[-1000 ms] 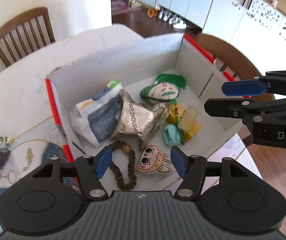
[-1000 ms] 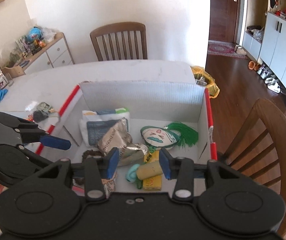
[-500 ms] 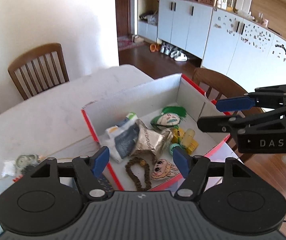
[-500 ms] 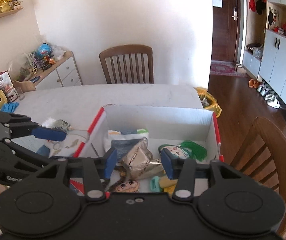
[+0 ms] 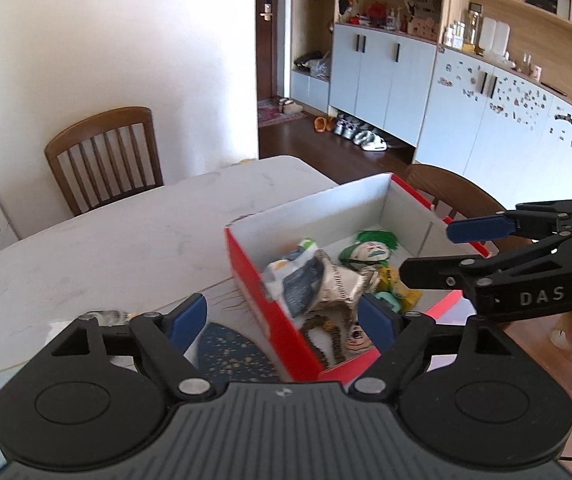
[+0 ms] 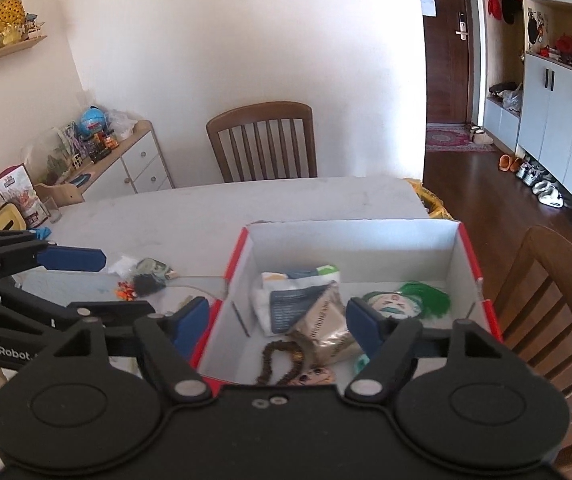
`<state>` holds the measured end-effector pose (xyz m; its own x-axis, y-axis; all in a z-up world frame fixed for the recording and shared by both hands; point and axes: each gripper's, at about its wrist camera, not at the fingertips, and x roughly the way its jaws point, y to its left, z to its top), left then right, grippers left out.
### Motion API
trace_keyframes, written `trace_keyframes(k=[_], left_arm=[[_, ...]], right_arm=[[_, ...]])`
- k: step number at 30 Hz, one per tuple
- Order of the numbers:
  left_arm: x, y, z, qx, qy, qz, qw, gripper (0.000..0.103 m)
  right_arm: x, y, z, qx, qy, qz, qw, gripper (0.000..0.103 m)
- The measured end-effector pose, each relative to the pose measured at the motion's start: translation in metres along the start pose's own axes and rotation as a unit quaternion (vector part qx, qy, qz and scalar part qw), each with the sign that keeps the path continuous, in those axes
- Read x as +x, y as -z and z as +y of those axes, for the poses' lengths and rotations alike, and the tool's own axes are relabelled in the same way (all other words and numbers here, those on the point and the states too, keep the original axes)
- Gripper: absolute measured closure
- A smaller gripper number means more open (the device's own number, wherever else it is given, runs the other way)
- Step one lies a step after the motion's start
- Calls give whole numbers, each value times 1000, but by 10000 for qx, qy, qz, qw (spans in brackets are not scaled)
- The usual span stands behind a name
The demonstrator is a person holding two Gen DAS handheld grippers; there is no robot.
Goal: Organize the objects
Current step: 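Move both grippers back to the remaining items on the table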
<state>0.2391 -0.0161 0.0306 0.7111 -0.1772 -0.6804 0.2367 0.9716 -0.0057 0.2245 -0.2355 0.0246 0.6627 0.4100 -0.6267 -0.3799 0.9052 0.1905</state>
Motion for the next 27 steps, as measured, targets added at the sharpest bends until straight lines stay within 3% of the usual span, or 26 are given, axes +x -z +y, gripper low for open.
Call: trace_keyframes(k=[11,17,27], left_arm=[[-10,22,64,-343,-184,-77,9992,17],[-14,33,99,-464,-234,-195,9985,3],[-11,48,167,-700,-272,-248,9969,1]], right_arm=[[19,-6,56,-165,-91,-46,9998,3],[36,-9,87,-305,-108,39,9995,2],[66,-15,126,-411,-135,160,9989,2]])
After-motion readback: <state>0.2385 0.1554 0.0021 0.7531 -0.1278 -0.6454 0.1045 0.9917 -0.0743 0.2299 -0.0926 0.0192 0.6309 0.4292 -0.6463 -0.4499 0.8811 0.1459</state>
